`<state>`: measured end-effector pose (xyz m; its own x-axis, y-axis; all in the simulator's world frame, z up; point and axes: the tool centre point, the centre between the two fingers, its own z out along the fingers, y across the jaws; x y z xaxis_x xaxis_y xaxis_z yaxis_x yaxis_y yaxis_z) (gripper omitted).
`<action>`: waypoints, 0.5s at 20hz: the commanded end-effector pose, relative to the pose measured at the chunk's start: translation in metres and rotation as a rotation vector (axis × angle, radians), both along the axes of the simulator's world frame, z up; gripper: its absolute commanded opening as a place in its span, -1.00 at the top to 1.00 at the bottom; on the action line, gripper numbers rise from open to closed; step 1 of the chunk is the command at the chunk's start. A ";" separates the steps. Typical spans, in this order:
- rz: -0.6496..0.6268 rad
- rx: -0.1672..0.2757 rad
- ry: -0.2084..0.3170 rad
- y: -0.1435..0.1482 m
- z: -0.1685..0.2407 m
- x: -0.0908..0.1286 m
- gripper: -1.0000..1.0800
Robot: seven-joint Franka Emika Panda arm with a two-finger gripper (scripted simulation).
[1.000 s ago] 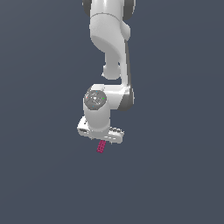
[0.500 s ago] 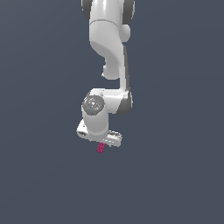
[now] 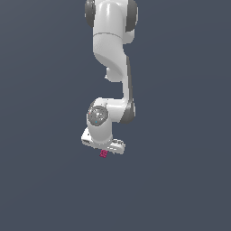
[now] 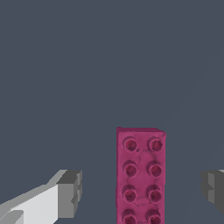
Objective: Pick up the object and move it to a goal position.
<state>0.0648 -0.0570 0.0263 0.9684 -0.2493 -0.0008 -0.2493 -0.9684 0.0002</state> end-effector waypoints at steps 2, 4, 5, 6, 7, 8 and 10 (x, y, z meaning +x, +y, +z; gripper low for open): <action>-0.001 0.000 -0.001 0.000 -0.012 0.000 -0.92; -0.001 0.000 -0.001 0.000 -0.014 0.001 -0.92; -0.001 0.000 -0.001 0.000 -0.014 0.001 -0.92; -0.001 0.000 -0.001 0.000 -0.014 0.001 -0.92; -0.001 0.000 -0.001 0.000 -0.014 0.001 1.00; -0.001 0.000 -0.001 0.000 -0.014 0.001 1.00; -0.001 0.000 -0.001 0.000 -0.014 0.001 1.00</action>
<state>0.0660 -0.0574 0.0119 0.9682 -0.2503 -0.0006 -0.2503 -0.9682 0.0001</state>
